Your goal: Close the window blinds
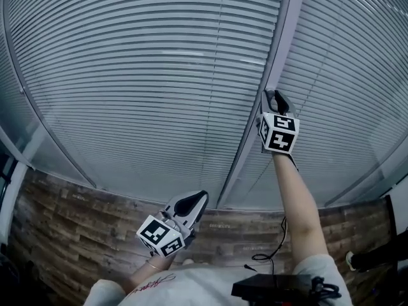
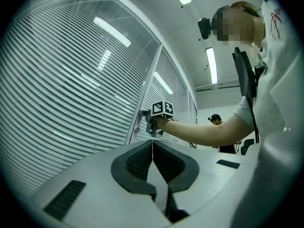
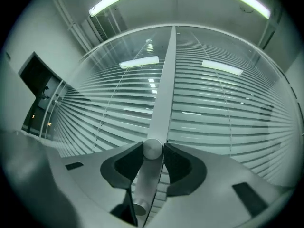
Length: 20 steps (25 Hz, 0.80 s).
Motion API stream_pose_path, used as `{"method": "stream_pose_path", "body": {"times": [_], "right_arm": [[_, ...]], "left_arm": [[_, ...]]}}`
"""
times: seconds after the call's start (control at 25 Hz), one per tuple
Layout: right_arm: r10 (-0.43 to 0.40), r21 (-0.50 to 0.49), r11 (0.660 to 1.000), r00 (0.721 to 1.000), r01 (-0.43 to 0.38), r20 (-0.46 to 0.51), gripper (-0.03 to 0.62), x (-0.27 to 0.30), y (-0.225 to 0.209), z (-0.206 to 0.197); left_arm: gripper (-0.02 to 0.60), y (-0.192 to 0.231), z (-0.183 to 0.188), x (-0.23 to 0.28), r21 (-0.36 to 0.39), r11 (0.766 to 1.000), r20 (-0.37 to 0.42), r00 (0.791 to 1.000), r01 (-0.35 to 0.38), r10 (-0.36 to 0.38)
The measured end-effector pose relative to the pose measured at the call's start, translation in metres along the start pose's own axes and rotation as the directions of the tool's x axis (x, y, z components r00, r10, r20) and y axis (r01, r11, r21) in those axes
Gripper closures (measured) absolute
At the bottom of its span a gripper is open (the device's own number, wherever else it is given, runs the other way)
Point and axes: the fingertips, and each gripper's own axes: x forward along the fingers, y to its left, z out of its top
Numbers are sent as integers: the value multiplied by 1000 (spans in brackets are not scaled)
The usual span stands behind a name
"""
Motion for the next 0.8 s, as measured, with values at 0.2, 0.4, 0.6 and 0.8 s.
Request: {"method": "stream_pose_path", "body": {"times": [0.2,0.4,0.6,0.8], "right_arm": [[10,-151,989,1000,-9,2,450,-1,2,1],[-30,-335,942,999,36,21,461,-4,7,5],[-6,-523,852,1000,2,-5,462,-5,9,7],[20,-728,683,998,-53,-53,462,-4,12,5]], "left_arm": [[563,0,-3,2,0,1000,-2,1000,23,-23],[563,4,-3,-3,-5,1000,-5,1000,18,-18],[563,6,-1,-5,-12,1000,-5,1000,6,-6],[563,5,-1,-7,-23,1000,2,1000,3,-2]]}}
